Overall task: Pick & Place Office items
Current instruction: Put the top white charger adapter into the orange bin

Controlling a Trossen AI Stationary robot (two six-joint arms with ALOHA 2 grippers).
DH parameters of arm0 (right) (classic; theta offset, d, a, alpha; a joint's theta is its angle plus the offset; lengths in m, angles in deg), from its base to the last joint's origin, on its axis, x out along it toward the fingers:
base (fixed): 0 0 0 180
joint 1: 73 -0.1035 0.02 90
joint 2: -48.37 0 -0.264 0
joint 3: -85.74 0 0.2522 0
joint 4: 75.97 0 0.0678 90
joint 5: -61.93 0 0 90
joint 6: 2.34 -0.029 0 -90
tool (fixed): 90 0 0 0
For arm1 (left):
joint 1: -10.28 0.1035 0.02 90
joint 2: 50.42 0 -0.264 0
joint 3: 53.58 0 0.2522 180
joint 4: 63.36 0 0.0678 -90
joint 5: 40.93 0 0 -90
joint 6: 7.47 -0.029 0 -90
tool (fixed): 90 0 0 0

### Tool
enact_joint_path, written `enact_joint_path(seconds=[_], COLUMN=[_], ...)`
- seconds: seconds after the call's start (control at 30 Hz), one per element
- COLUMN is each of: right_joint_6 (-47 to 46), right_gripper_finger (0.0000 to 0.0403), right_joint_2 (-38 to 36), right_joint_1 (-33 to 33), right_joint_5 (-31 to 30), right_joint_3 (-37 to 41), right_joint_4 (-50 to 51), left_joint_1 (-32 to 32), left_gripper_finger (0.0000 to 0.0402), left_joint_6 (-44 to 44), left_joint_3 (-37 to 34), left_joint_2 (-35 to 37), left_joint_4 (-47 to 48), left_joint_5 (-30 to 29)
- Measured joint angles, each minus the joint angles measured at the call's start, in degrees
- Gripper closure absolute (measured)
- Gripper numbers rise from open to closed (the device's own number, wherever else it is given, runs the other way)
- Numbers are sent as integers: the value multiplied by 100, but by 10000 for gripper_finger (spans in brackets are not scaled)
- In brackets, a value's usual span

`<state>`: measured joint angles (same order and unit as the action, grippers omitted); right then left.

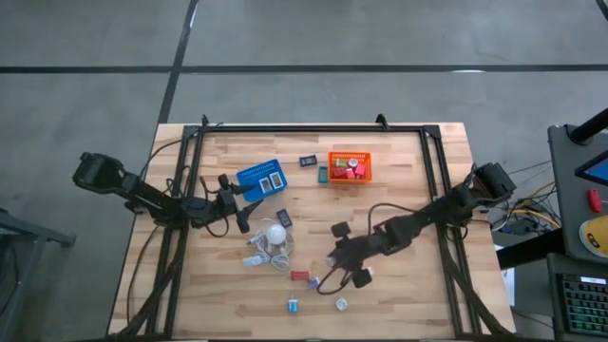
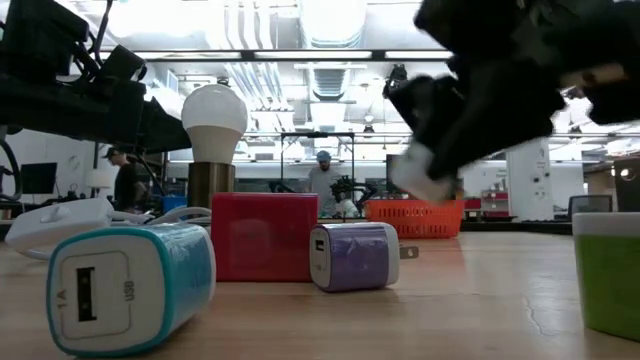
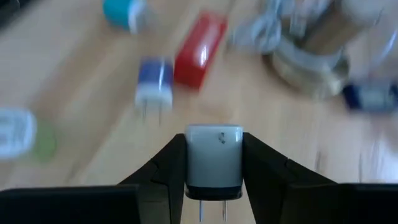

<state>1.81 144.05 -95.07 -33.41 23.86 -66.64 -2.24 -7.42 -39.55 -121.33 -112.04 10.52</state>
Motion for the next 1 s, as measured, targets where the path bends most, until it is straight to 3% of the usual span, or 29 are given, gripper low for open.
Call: enact_joint_path(seconds=[0.13,0.3,0.43,0.63,0.8,1.0], right_joint_6=[400,527,484,382,377,486], right_gripper_finger=[287,287,287,287,287,287], right_joint_2=[0,0,0,2,0,0], right_joint_1=[192,586,919,1134,1135,1286], right_joint_5=[472,1545,2192,2608,2612,1591], right_joint_3=[292,734,1074,1485,1671,1679], right_joint_4=[-1343,-2880,-3722,-4431,-4874,-4898], left_joint_1=[-1,-1,0,-2,0,-2], left_gripper_finger=[154,154,154,154,154,154], left_joint_6=[0,3,26,26,26,44], left_joint_3=[-2,-2,-2,-2,-2,-2], left_joint_2=[2,2,0,2,2,2], left_joint_4=[-2,-2,-2,-2,-2,-2], left_joint_5=[0,0,0,0,0,0])
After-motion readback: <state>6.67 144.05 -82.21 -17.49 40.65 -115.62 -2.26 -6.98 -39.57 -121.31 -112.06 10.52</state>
